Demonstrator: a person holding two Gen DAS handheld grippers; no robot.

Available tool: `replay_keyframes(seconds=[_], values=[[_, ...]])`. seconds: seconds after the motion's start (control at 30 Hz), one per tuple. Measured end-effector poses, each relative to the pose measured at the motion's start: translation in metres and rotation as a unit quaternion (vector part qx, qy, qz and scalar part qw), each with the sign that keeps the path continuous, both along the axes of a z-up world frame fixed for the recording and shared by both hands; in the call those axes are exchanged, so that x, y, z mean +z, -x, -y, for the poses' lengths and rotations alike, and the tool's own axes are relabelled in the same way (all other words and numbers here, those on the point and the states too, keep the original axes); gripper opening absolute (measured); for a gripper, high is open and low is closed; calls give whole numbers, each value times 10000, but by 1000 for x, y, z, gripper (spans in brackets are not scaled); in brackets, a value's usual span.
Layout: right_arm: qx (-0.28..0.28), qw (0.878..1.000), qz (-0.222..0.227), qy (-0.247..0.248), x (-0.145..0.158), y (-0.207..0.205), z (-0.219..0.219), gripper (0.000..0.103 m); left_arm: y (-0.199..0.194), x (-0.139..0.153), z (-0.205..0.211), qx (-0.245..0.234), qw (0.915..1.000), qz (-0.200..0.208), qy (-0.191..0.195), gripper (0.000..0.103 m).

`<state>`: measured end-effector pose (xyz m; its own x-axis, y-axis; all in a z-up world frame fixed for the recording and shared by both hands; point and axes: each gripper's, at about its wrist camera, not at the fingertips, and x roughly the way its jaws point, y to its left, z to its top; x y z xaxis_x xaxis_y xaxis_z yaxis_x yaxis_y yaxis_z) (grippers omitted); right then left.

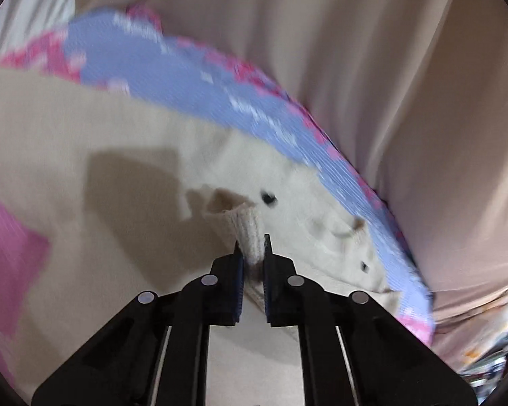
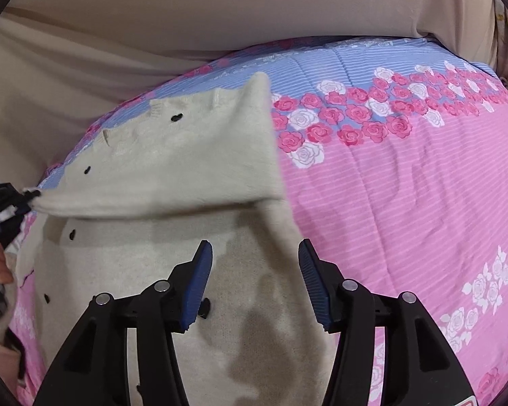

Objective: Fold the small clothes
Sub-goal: 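Lift the held sleeve with the left tool, fold it across the body, release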

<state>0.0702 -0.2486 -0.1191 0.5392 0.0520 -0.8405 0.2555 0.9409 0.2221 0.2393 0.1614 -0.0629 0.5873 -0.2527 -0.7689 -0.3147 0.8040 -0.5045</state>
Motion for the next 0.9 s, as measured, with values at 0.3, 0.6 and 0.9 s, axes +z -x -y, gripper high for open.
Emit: replay_keyframes(seconds=[0.3,0.6,0.9], values=[[224,9994,-214,164,-21,-43,-13,53,-9,-60,-19,-18,9973,-690,-234,12],[304,9994,-45,-126,-2,-17,-32,57,57,-29,-106,958,9946,-63,392,78],[995,9937,-507,13,-9,35,-93,57,121,-17,-314,3628,9235,-607,-1087,79]])
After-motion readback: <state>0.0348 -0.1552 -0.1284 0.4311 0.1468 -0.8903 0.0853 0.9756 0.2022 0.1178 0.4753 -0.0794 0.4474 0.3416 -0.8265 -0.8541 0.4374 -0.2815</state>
